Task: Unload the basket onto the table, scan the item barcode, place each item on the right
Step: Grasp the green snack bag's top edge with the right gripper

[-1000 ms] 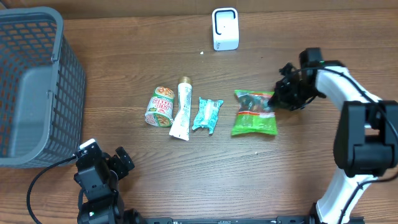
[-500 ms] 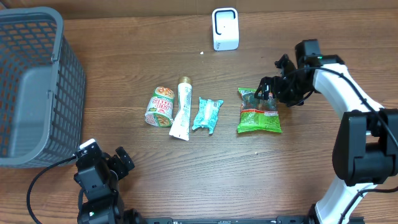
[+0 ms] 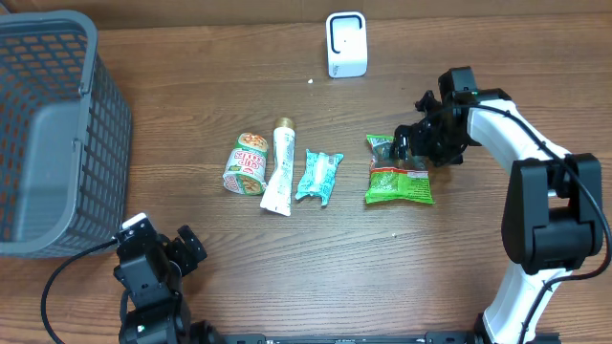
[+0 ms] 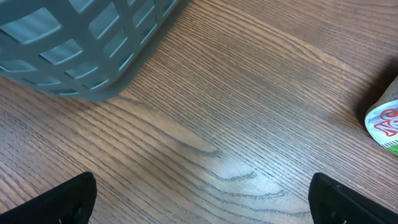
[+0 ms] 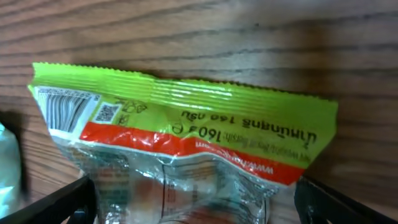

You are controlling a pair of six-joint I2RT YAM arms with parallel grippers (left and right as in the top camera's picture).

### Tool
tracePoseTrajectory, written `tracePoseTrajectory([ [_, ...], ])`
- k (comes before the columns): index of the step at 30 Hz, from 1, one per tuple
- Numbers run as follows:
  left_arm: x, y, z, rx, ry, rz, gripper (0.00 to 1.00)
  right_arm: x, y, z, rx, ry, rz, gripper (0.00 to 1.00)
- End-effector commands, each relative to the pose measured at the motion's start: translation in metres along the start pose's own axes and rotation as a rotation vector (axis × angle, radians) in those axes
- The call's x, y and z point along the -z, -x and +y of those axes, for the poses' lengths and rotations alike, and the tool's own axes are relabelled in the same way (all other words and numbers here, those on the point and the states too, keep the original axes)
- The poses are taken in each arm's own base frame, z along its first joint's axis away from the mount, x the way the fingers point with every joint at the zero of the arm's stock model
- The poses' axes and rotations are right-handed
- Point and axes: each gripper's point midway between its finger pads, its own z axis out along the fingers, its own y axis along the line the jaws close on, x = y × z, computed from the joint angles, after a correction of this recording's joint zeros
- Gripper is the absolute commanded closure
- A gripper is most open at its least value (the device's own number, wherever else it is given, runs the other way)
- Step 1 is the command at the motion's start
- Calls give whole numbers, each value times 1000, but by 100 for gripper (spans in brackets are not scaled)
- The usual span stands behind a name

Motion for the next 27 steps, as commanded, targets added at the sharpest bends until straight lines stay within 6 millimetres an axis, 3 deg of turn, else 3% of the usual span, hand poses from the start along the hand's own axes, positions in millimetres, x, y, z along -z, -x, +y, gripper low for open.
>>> tracePoseTrajectory([
  [1,4,9,-3,8,-15,-23,0,-29,-23,-15,-44,-25,93,0],
  [4,4,9,-3,8,-14,-24,0,-34,-31,-17,-65,-28,108,1],
  [10,4,9,-3,8,-14,-24,0,-45,-53,-21,-168,-25,158,28],
  [15,4,9,-3,8,-14,-23,0,-63,-67,-26,-208,-28,148,29],
  [17,4,9,-3,8,-15,-23,0,-68,-73,-28,-208,-27,147,34],
  [18,4,9,-3,8,-15,-24,0,-69,-75,-29,-208,-28,148,38],
  [19,4,9,-3,8,-15,-24,0,-71,-77,-30,-208,-27,150,51],
  [21,4,9,-3,8,-14,-24,0,-71,-78,-30,-213,-21,152,94],
  [27,4,9,-3,8,-14,-24,0,-64,-68,-24,-213,6,139,96],
])
